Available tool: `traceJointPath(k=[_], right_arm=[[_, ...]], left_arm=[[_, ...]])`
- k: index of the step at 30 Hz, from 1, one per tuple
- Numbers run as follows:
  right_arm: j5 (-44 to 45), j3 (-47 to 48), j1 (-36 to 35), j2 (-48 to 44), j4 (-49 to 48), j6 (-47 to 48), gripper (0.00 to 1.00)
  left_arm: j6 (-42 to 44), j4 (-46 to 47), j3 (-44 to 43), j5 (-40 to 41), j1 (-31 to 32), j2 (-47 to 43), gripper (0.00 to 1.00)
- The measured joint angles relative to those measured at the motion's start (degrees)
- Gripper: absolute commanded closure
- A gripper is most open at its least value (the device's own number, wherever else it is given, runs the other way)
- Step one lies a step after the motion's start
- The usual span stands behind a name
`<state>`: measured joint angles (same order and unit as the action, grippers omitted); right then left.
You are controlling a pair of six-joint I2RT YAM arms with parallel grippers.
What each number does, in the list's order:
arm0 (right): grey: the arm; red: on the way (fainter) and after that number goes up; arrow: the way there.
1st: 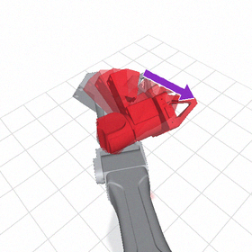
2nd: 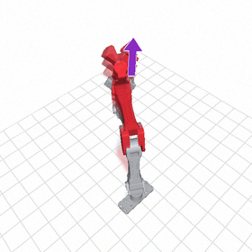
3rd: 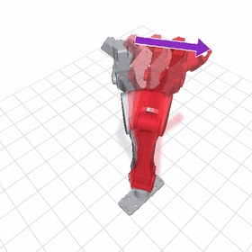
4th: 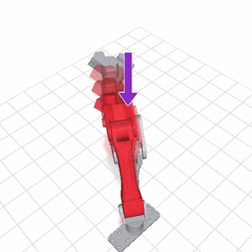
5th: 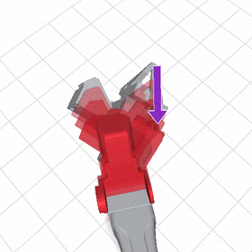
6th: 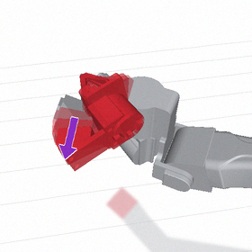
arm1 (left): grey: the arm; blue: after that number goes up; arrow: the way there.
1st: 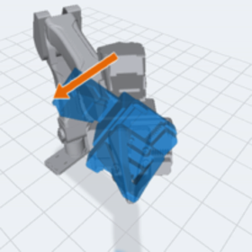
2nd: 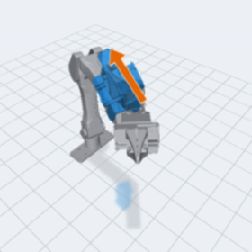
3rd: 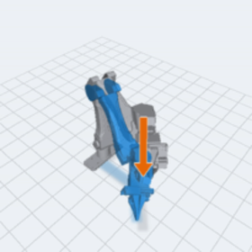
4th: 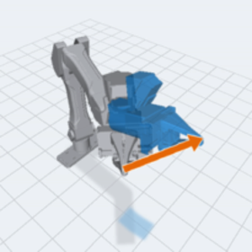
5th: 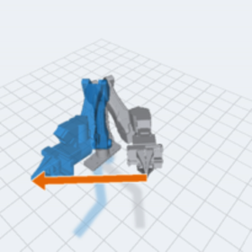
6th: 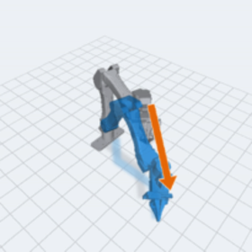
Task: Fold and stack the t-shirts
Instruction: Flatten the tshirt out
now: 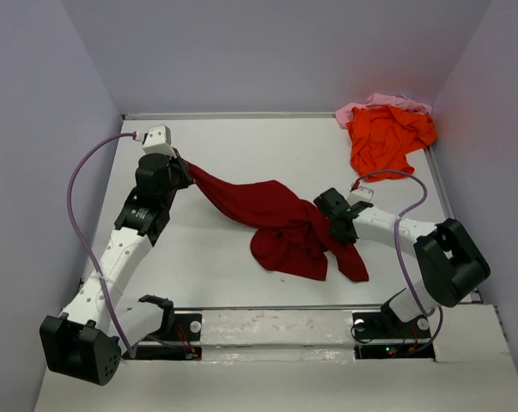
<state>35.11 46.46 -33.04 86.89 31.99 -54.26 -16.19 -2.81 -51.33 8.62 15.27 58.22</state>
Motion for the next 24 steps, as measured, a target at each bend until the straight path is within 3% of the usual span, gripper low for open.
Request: traceJointPath(k=[1,4,5,19,22,23,24], right_arm=[[0.0,0.0,0.0,0.0,0.0,0.0,0.66],[-0.5,0.0,0.0,-0.5,-0.2,0.1,0.94],[-0.7,0.0,0.0,-0.7,-0.2,0.2,0.97],[-3.1,-0.1,0.0,-5.5,-4.3,6.5,1.00],[-3.7,-0.1,0.0,-5.5,-5.5,8.5,0.74],[-3.8,0.0,0.0,-5.5,-5.8,9.2,0.58],[-3.9,0.0,0.0,-5.4,-6.1,10.0,0.52]], left_arm=[[0.0,0.0,0.0,0.0,0.0,0.0,1.00],[0.0,0.0,0.0,0.0,0.0,0.0,1.00],[0.0,0.0,0.0,-0.1,0.0,0.0,1.00],[0.0,0.0,0.0,-0.4,0.0,0.0,1.00],[0.0,0.0,0.0,-0.5,0.0,0.0,1.00],[0.0,0.0,0.0,-0.5,0.0,0.0,1.00],[0.0,0.0,0.0,-0.5,0.0,0.0,1.00]])
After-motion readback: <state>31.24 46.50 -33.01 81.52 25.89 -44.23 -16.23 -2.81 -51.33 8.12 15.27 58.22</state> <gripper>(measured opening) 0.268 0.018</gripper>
